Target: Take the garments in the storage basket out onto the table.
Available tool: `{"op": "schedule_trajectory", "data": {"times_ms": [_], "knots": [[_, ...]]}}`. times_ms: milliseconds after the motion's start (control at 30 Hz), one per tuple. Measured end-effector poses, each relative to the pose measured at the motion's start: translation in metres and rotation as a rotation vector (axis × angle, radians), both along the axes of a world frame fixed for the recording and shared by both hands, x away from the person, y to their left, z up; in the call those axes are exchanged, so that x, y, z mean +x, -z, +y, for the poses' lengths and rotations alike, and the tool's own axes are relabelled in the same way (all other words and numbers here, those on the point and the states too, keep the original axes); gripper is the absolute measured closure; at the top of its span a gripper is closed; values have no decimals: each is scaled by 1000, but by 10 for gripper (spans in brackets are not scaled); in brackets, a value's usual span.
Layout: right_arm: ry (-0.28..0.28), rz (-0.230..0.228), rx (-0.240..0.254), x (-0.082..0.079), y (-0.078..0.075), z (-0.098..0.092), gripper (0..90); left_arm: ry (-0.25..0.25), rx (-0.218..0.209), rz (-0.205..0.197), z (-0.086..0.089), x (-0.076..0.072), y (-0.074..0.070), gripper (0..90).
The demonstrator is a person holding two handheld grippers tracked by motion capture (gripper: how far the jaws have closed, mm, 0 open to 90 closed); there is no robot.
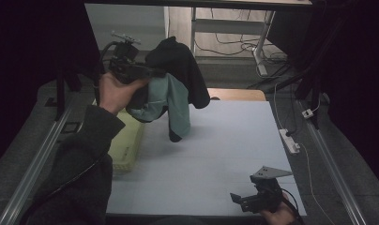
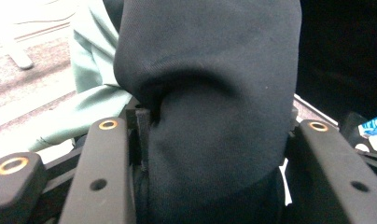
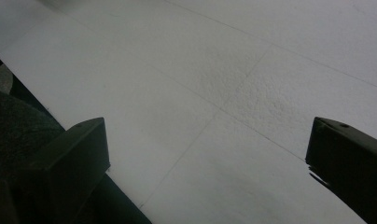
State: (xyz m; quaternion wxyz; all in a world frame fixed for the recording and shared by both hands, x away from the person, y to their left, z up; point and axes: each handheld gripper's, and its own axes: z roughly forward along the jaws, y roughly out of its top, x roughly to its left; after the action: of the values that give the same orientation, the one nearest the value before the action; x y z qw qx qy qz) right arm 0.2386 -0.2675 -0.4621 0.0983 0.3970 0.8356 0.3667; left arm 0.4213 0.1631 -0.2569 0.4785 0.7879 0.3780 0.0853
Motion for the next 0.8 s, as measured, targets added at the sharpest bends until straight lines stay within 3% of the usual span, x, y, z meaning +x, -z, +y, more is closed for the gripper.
{"op": "schedule_trajectory", "data": {"times_ms": [500,800], "knots": [[1,3,1,0,0,-1,0,81,101,15,-54,11,42,496],[2,4,4,-1,0,-1,0,126,109,50,-79,18,75,487]]}}
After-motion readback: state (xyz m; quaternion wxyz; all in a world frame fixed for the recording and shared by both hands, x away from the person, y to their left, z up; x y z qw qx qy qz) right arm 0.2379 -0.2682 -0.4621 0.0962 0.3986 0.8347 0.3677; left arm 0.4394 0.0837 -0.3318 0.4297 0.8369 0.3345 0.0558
